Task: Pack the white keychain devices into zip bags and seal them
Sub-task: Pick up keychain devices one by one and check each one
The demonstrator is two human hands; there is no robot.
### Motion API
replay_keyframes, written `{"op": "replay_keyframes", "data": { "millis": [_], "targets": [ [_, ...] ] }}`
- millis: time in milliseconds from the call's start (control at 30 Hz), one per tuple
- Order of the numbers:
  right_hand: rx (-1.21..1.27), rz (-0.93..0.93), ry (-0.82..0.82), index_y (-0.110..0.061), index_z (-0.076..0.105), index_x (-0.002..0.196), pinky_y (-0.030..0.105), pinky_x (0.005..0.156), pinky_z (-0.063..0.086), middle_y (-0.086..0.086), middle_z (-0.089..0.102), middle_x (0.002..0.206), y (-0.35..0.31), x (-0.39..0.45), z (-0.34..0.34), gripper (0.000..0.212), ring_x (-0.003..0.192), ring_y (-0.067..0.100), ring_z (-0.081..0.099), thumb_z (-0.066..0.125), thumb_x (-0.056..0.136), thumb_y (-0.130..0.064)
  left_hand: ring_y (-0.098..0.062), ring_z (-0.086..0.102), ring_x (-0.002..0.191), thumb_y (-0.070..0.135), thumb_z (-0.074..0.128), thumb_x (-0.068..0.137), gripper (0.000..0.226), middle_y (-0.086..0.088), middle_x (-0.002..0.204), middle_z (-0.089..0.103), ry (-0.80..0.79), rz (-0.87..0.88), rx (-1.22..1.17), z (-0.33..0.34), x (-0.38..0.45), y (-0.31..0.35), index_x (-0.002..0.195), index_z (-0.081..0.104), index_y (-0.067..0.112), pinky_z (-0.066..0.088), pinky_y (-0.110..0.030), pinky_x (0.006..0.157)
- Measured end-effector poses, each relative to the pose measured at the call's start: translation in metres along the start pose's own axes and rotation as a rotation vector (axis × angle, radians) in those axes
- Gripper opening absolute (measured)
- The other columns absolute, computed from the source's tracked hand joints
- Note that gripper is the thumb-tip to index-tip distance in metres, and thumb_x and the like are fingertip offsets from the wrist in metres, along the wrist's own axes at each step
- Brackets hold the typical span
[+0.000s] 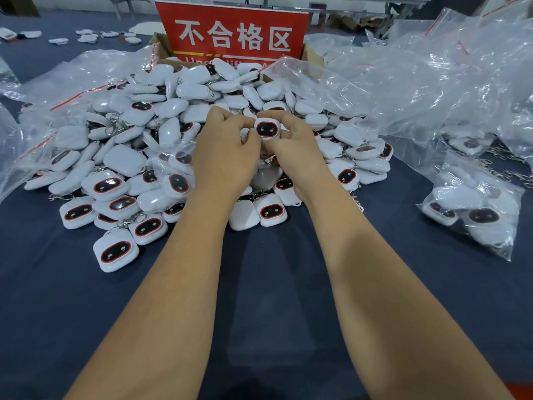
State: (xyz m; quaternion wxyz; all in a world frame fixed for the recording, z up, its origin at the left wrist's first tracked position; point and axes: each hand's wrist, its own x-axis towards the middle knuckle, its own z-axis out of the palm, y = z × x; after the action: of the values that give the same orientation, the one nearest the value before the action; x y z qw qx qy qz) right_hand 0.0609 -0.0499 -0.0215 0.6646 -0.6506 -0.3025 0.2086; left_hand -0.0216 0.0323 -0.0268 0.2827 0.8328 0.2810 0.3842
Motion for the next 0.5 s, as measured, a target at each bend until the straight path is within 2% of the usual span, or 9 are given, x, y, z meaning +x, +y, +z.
{"op": "replay_keyframes", "data": {
  "millis": [133, 200, 400, 500],
  "targets": [
    [0.053, 0.041, 0.020, -0.023, 0.070, 0.112, 0.045, 0.098, 0.053, 0.011, 0.069, 0.118, -0.0028, 0.0007, 0.0023, 0.027, 0.104, 0.021, 0.064, 0.058, 0.092, -0.008, -0.013, 0.052, 0.088, 0.028, 0.053, 0.093, 0.026, 0.006, 0.107, 0.044, 0.002, -0.001, 0.017, 0.0007, -0.0005, -0.0008, 0.114, 0.068, 0.023, 0.038, -0.027, 0.074],
    [0.055, 0.044, 0.037, -0.023, 0.071, 0.109, 0.049, 0.102, 0.050, 0.009, 0.067, 0.122, -0.0035, 0.0002, 0.0032, 0.024, 0.114, 0.025, 0.063, 0.058, 0.093, -0.010, -0.014, 0.052, 0.088, 0.027, 0.052, 0.093, 0.025, 0.006, 0.106, 0.044, 0.001, -0.006, 0.016, 0.0005, -0.0006, -0.0004, 0.112, 0.068, 0.022, 0.038, -0.028, 0.074],
    [0.054, -0.020, 0.048, -0.016, 0.071, 0.096, 0.041, 0.097, 0.053, 0.006, 0.071, 0.105, -0.0023, -0.0015, 0.0033, 0.023, 0.106, 0.024, 0.067, 0.053, 0.092, -0.002, -0.015, 0.053, 0.088, 0.029, 0.051, 0.094, 0.024, 0.006, 0.104, 0.043, -0.009, -0.003, 0.021, -0.0003, -0.0003, 0.0001, 0.110, 0.068, 0.023, 0.039, -0.029, 0.073],
    [0.013, -0.030, 0.037, -0.014, 0.071, 0.100, 0.032, 0.088, 0.054, 0.003, 0.071, 0.101, -0.0023, -0.0009, 0.0022, 0.025, 0.096, 0.016, 0.065, 0.051, 0.092, -0.001, -0.014, 0.052, 0.088, 0.031, 0.051, 0.094, 0.026, 0.007, 0.105, 0.043, -0.009, 0.000, 0.025, -0.0003, -0.0001, -0.0006, 0.111, 0.068, 0.023, 0.037, -0.028, 0.073]
  ]
}}
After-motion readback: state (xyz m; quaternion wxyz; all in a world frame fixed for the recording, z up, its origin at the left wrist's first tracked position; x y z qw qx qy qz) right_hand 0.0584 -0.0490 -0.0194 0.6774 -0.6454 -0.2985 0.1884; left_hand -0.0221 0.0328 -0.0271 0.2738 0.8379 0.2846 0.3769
